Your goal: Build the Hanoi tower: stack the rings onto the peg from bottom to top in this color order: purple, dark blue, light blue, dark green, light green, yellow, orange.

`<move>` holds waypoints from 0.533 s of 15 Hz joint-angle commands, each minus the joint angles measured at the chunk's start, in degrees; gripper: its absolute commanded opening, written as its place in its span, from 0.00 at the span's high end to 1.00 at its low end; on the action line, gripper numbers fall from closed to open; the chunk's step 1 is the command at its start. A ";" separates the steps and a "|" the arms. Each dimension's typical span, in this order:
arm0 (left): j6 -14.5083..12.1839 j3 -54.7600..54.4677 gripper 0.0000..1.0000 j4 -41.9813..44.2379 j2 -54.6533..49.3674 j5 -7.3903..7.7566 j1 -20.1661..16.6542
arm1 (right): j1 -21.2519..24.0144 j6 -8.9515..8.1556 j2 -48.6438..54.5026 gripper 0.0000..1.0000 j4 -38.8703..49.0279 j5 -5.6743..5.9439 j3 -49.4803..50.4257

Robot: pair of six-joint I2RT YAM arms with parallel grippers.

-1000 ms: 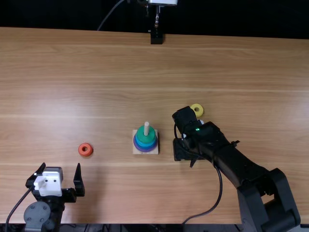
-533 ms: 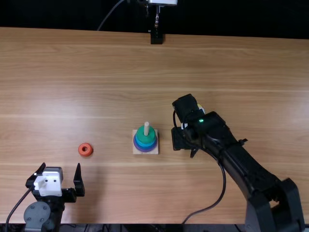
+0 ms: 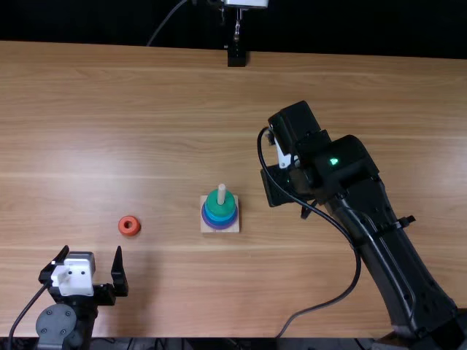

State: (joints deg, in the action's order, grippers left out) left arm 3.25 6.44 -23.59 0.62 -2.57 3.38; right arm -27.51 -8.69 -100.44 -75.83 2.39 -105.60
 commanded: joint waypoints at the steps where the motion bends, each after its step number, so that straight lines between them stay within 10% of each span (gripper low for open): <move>1: -0.19 -6.44 0.00 -4.57 -0.62 0.35 0.05 | -2.11 1.20 -0.98 1.00 -0.17 0.14 -4.70; 8: -0.19 -6.44 0.00 -4.57 -0.62 0.35 0.05 | -8.79 0.46 -6.96 1.00 0.15 0.24 -10.06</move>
State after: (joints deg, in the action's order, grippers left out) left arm 3.22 6.44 -23.59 0.62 -2.55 3.38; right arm -35.77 -8.05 -106.74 -75.83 2.37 -113.62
